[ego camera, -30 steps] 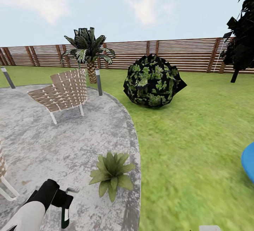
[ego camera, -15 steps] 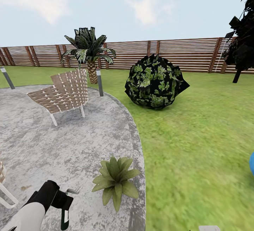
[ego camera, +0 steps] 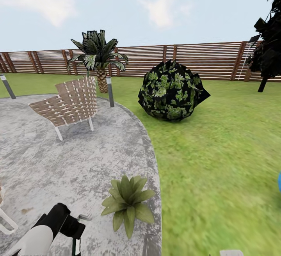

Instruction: Pick up the pesticide atomizer in the garden and spray insectifuge to fully cover both potted plants in the garden.

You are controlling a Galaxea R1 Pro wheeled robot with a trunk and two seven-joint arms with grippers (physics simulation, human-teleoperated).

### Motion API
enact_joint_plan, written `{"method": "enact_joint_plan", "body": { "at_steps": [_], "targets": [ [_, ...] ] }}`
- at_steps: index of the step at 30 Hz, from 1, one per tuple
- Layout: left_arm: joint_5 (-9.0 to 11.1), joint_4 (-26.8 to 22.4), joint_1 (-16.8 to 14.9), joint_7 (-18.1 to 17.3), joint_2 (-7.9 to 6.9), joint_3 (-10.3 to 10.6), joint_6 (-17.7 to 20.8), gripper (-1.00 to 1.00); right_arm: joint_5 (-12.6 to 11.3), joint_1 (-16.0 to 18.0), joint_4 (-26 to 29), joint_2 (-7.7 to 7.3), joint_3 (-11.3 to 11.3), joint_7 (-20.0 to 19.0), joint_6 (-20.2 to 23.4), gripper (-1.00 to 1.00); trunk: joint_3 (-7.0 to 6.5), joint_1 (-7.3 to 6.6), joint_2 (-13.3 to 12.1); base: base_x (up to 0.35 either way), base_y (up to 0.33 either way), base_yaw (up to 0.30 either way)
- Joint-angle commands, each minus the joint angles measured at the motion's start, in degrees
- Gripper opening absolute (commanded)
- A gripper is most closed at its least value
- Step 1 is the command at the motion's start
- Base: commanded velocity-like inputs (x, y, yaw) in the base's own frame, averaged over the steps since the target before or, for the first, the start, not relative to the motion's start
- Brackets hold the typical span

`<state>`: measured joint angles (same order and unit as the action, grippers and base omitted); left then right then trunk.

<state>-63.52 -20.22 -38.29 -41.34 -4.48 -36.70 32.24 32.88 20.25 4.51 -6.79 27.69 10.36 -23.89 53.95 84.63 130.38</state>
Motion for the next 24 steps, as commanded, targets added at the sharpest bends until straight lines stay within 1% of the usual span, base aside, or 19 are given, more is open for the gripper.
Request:
{"method": "enact_joint_plan", "body": {
  "at_steps": [1,5,9,11,16,18,20,22,24],
  "targets": [
    [-0.38,-0.08,-0.08,-0.32,0.08,-0.43,0.27,-1.0,0.61,0.05,-0.11,-0.01,0.35,0.28,-0.2,1.0,0.06,0.02,0.02,0.304,0.0,-0.014],
    [-0.44,-0.08,-0.01,-0.32,0.15,-0.26,0.24,-1.0,0.61,0.05,-0.11,-0.06,0.35,0.2,-0.21,1.0,0.06,0.02,0.02,0.239,0.0,-0.19],
    [-0.65,-0.08,0.37,-0.32,0.07,-0.09,0.15,-1.0,0.61,0.05,-0.11,-0.04,0.35,0.19,-0.2,1.0,0.06,0.02,0.02,0.043,0.0,-0.288],
    [-0.68,-0.08,0.49,-0.34,-0.2,-0.05,0.06,-1.0,0.64,0.05,-0.13,-0.06,0.35,0.19,-0.24,1.0,0.06,0.02,0.02,0.005,0.0,-0.151],
    [-0.68,-0.35,1.29,-0.51,-1.07,-0.11,-0.8,-1.0,0.78,0.05,-0.2,-0.06,0.33,0.19,-0.22,1.0,0.06,0.02,0.02,0.001,0.0,-0.027],
    [-0.43,-0.39,2.19,-0.62,-1.87,-0.13,-0.9,-1.0,0.78,0.05,-0.2,-0.06,0.34,0.19,-0.2,1.0,0.06,0.02,0.02,0.0,0.0,-0.002],
    [-0.51,-0.38,3.77,-0.63,-2.51,-0.03,-1.16,-1.0,0.78,0.05,-0.2,-0.06,0.31,0.19,-0.19,1.0,0.06,0.02,0.02,0.0,0.0,0.0],
    [-0.51,-0.29,4.56,-0.66,-2.37,0.06,-1.27,-1.0,0.81,0.05,-0.2,-0.06,0.27,0.19,-0.22,1.0,0.06,0.02,0.02,0.0,0.0,0.0],
    [-0.49,-0.19,4.43,-0.87,-1.88,0.32,-1.23,-1.0,0.85,0.05,-0.2,-0.06,0.28,0.19,-0.2,1.0,0.06,0.02,0.02,0.0,0.0,0.0]
  ]
}}
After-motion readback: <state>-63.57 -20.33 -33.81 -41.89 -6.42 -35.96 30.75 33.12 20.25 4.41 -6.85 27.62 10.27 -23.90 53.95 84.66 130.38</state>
